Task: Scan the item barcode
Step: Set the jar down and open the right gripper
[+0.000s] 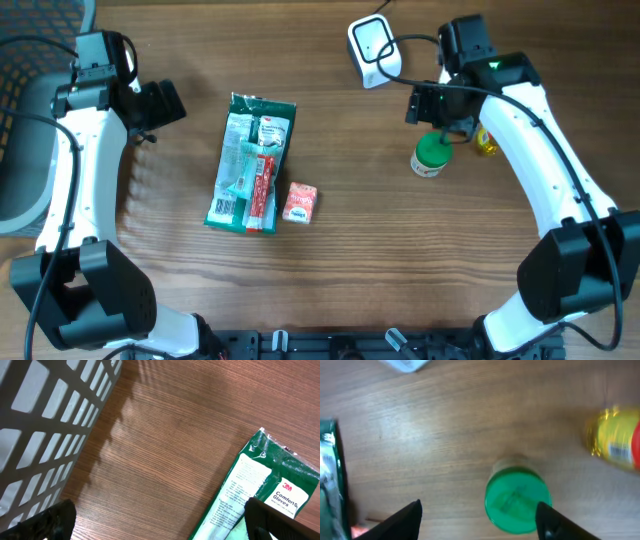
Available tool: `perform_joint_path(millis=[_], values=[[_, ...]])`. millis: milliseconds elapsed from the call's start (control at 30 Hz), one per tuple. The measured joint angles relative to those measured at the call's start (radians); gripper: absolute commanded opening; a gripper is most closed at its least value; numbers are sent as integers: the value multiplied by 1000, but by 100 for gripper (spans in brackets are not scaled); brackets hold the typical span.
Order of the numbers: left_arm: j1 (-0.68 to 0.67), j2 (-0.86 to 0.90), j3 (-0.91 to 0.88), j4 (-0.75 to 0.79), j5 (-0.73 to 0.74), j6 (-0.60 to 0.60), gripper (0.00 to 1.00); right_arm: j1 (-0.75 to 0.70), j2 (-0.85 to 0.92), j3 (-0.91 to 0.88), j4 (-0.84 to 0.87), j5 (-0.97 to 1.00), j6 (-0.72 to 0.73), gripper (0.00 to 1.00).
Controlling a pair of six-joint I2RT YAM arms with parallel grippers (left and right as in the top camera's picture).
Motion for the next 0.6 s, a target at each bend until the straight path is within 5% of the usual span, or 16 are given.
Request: perform_joint_path(millis=[100,433,600], values=[[0,0,0,0,0,0,100,0,0,-48,-17,43,214,100],[0,0,0,1,0,0,100,0,0,-227,182,73,472,98],[0,0,0,0,0,0,100,0,0,-295,225,74,486,83]])
